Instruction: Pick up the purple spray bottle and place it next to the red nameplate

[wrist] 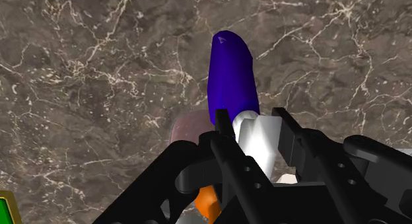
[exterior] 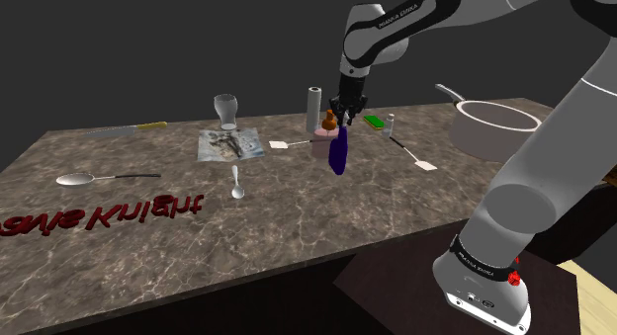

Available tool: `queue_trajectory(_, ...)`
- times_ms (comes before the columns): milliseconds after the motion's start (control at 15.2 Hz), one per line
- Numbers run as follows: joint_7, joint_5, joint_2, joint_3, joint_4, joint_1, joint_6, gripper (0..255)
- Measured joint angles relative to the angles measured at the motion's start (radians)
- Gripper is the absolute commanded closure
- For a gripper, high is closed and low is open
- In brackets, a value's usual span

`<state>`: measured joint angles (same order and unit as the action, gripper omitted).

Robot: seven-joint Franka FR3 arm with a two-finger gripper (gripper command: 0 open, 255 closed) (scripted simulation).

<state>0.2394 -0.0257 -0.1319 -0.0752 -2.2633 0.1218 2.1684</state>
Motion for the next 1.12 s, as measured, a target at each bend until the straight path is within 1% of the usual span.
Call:
queue_trajectory(528,0.0,0.0,0.0,0.0,0.0,0.0,0.0,255)
queue_trajectory(726,0.0,0.0,-0.01,0.0,0.016,0.0,-0.026,255)
queue_trajectory(1122,0.0,-0.001,-0.037,0.001,0.07,0.0,-0.107,255)
